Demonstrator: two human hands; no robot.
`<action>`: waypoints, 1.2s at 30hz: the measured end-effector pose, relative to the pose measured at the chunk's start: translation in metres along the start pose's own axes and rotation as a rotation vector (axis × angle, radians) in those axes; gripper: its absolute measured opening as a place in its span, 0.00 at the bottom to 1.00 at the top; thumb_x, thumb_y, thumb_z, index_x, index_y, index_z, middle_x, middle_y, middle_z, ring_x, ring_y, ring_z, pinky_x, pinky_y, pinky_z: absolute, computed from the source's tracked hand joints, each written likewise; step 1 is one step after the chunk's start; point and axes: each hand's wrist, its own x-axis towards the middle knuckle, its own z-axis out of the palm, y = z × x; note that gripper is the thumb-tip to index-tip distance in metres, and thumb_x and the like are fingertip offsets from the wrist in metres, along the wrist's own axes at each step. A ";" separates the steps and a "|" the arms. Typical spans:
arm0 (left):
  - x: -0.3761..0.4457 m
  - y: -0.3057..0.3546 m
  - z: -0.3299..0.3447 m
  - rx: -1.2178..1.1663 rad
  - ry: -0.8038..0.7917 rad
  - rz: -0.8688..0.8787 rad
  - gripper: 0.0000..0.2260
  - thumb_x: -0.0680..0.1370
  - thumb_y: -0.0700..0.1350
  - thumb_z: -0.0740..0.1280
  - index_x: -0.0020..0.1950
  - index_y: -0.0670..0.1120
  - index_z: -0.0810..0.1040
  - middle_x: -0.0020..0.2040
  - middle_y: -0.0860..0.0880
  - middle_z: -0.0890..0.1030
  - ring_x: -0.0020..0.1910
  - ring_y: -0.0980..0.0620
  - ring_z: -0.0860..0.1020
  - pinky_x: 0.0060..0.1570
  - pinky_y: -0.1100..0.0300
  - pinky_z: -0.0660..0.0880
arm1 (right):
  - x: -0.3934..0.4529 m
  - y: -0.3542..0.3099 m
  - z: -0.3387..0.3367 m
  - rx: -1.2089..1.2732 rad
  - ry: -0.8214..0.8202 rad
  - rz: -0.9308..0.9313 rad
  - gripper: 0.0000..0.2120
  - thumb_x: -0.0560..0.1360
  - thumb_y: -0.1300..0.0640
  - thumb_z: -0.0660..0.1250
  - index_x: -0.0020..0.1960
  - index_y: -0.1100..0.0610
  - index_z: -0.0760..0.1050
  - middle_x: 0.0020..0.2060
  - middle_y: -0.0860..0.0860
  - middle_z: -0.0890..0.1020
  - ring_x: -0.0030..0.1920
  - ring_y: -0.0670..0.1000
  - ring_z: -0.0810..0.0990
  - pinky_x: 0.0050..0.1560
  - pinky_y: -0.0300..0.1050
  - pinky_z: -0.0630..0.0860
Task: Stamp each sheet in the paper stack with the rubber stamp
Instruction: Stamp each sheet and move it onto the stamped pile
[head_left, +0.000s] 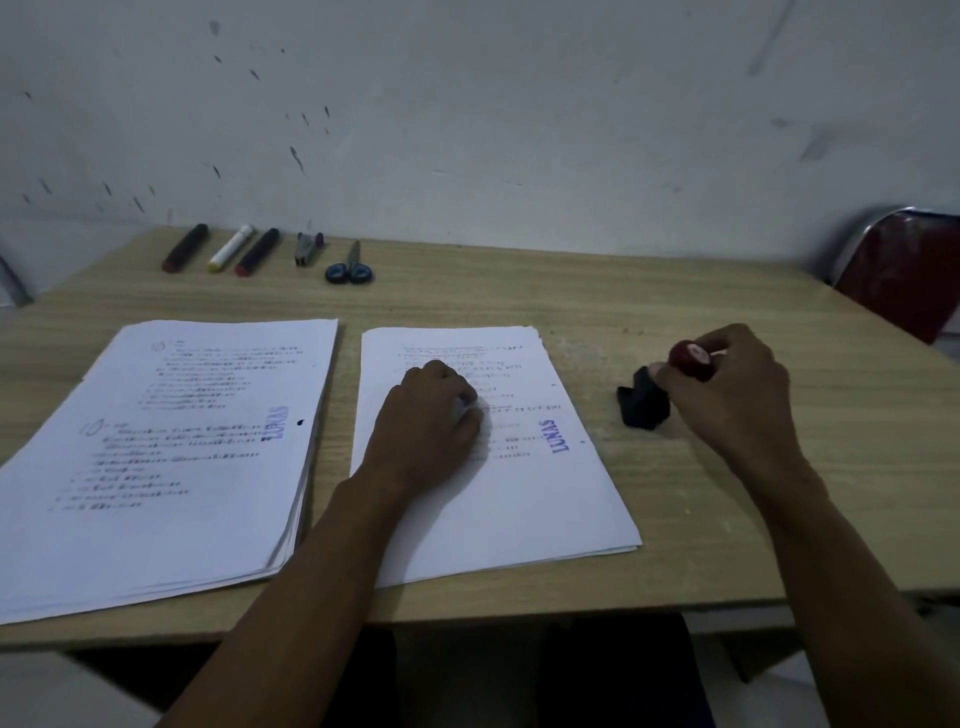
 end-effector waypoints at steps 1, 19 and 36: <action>0.000 0.000 0.000 0.002 -0.002 0.002 0.14 0.71 0.52 0.61 0.49 0.47 0.81 0.50 0.49 0.78 0.51 0.46 0.75 0.52 0.50 0.72 | 0.002 0.004 -0.002 -0.017 0.016 0.015 0.17 0.68 0.48 0.76 0.51 0.50 0.73 0.48 0.51 0.80 0.50 0.54 0.79 0.51 0.55 0.78; 0.000 -0.004 0.004 -0.017 0.016 0.016 0.11 0.72 0.50 0.64 0.49 0.47 0.81 0.50 0.49 0.79 0.50 0.46 0.75 0.51 0.49 0.73 | 0.019 0.008 0.019 -0.132 -0.030 -0.031 0.18 0.65 0.46 0.74 0.53 0.46 0.77 0.45 0.54 0.81 0.49 0.57 0.79 0.48 0.50 0.77; 0.000 -0.004 0.005 0.002 0.031 0.033 0.11 0.73 0.49 0.64 0.49 0.46 0.81 0.50 0.49 0.79 0.50 0.46 0.76 0.51 0.50 0.72 | -0.033 -0.003 0.022 -0.178 0.025 -0.020 0.19 0.70 0.46 0.73 0.54 0.52 0.70 0.43 0.51 0.80 0.44 0.56 0.77 0.40 0.47 0.70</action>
